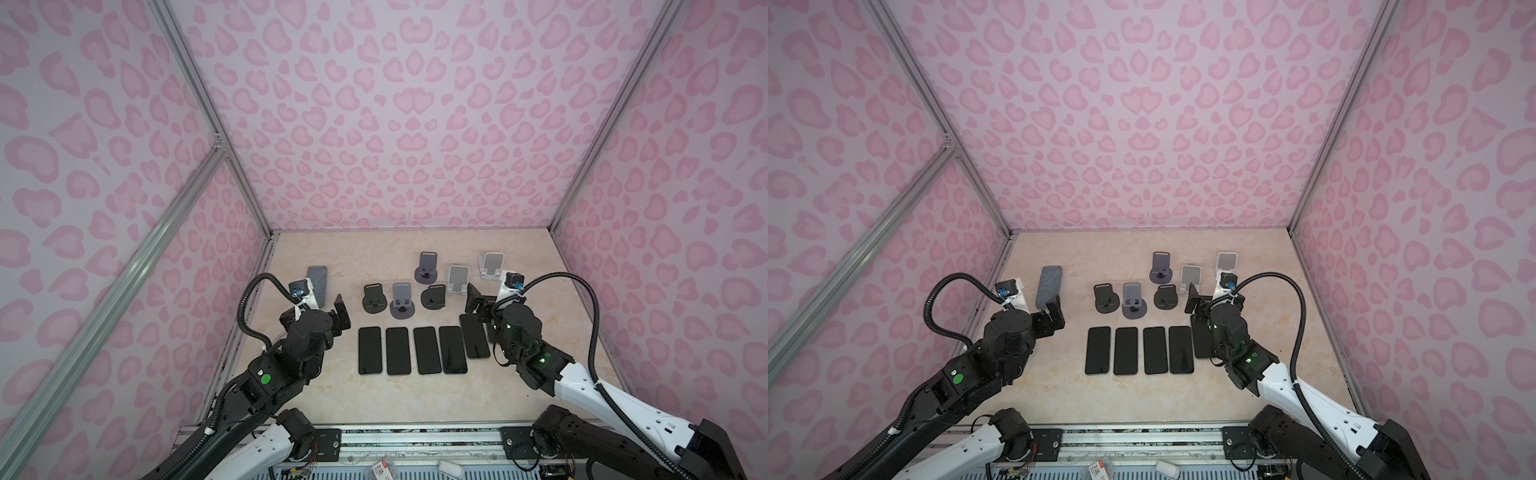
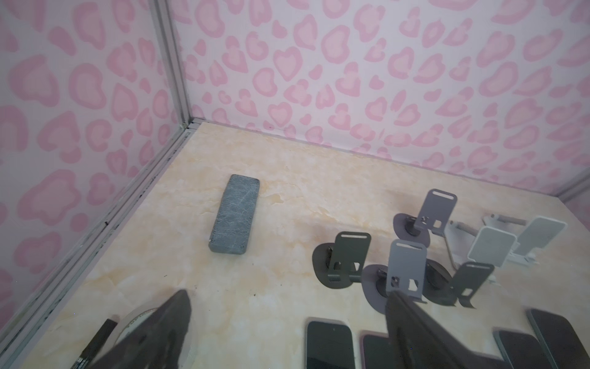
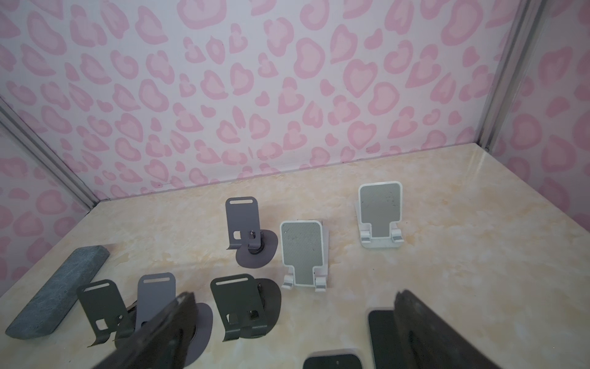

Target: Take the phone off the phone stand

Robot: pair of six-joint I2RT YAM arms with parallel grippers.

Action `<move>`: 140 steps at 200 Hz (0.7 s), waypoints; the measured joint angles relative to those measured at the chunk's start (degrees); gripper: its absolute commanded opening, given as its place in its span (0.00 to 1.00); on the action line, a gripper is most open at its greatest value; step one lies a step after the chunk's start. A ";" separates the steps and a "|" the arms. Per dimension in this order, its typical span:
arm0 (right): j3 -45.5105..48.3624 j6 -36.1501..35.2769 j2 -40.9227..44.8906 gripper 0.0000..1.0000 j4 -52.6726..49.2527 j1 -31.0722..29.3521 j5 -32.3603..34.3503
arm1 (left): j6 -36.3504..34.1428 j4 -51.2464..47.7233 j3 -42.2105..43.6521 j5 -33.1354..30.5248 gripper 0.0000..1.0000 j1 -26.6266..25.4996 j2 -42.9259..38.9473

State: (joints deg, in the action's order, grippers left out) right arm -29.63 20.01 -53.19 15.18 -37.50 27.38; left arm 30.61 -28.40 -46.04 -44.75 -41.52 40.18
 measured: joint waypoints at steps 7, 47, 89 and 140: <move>0.83 0.04 0.72 0.98 0.48 0.00 0.39 | 1.03 -0.31 0.00 -1.55 0.98 0.00 0.26; 7.89 -0.79 2.67 0.99 8.33 0.24 1.88 | 0.94 1.31 0.87 -3.69 0.98 0.04 0.98; 7.15 -4.74 1.18 0.99 12.37 1.38 2.36 | -9.66 12.15 6.56 -4.63 0.98 0.48 6.16; 8.74 -6.67 -0.66 0.99 15.37 6.62 -3.19 | -23.45 25.68 14.01 5.84 0.98 10.19 11.61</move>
State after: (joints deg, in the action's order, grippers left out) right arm -20.88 13.34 -53.84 30.55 -30.87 24.18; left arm 7.16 -2.72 -32.03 -38.92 -31.33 51.79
